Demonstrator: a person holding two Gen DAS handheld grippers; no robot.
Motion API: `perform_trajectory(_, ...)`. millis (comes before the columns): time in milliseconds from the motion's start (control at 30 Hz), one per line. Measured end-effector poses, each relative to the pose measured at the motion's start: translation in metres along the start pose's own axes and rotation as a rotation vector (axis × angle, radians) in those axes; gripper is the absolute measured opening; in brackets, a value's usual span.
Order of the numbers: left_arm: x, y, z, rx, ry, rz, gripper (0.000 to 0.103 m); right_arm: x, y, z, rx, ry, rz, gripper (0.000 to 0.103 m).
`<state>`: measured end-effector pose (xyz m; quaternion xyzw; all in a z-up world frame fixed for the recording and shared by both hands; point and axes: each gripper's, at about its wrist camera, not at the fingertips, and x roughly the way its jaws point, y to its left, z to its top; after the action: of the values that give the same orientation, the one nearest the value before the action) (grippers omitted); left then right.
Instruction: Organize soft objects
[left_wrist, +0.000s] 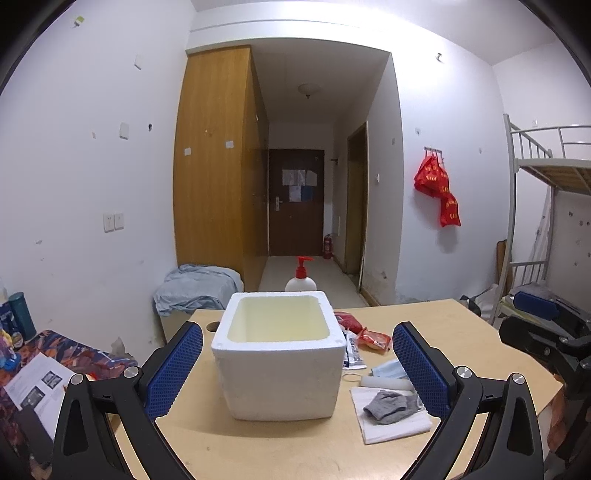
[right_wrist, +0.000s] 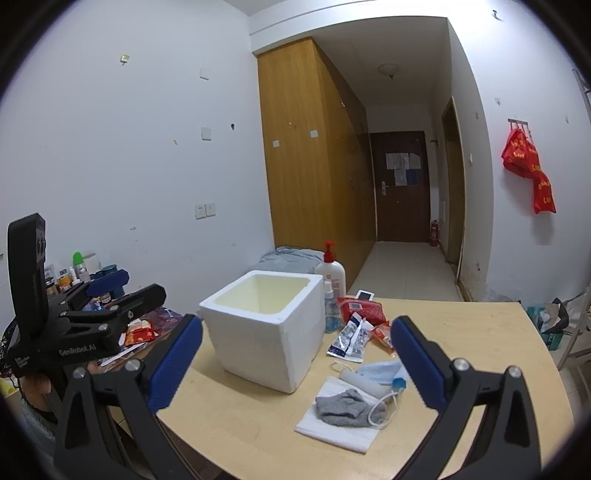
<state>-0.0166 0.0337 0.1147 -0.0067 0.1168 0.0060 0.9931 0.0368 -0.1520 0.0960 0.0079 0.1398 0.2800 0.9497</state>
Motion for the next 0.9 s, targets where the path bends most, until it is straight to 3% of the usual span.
perform_trajectory(300, -0.021, 0.003, -0.014, -0.023, -0.004, -0.021, 0.103, -0.008, 0.009, -0.017, -0.002, 0.021, -0.008, 0.103)
perform_trajectory(900, -0.017, -0.003, -0.040, -0.003, 0.008, -0.047, 0.103, -0.006, 0.009, -0.038, -0.001, 0.028, -0.049, 0.103)
